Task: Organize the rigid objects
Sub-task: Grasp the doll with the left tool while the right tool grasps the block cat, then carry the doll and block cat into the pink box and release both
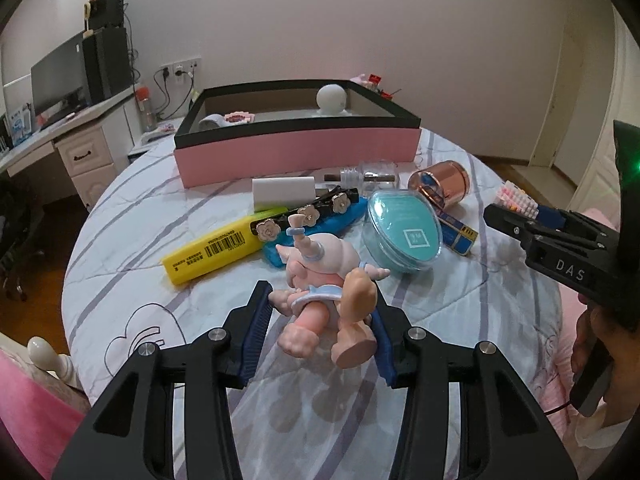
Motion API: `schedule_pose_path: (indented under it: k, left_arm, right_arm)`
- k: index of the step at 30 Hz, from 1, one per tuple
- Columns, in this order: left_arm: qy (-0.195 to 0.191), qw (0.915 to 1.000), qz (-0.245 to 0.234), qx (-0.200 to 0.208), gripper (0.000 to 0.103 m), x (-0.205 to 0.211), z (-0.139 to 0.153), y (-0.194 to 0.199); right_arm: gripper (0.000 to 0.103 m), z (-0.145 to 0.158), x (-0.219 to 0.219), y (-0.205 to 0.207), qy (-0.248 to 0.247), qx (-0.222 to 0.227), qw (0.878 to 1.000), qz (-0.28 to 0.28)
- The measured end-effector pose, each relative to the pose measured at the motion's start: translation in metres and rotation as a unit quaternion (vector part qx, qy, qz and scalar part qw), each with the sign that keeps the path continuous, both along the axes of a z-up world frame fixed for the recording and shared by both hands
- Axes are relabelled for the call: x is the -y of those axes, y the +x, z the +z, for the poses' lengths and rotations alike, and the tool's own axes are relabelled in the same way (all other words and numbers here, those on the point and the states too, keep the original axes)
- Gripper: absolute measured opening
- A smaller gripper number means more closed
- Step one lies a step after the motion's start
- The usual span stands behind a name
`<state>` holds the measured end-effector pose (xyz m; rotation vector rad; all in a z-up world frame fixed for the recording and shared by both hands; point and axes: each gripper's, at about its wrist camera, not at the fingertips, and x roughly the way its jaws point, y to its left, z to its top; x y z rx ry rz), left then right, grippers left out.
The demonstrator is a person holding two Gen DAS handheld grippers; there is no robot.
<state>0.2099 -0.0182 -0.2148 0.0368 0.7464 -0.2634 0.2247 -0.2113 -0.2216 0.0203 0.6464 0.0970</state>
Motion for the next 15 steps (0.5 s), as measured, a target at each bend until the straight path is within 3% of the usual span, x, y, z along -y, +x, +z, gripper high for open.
schedule_pose_path:
  k: [8,15]
  left_arm:
    - [-0.008,0.9997,-0.002,0.022,0.046,-0.006,0.016,-0.011]
    - [0.001,0.997,0.01,0.077,0.046,-0.005,0.047,-0.017]
  right_arm:
    - [0.059,0.018,-0.014,-0.009,0.009,0.02,1.0,0.019]
    - [0.06,0.041,-0.028,-0.014,0.014,0.049,0.998,0.036]
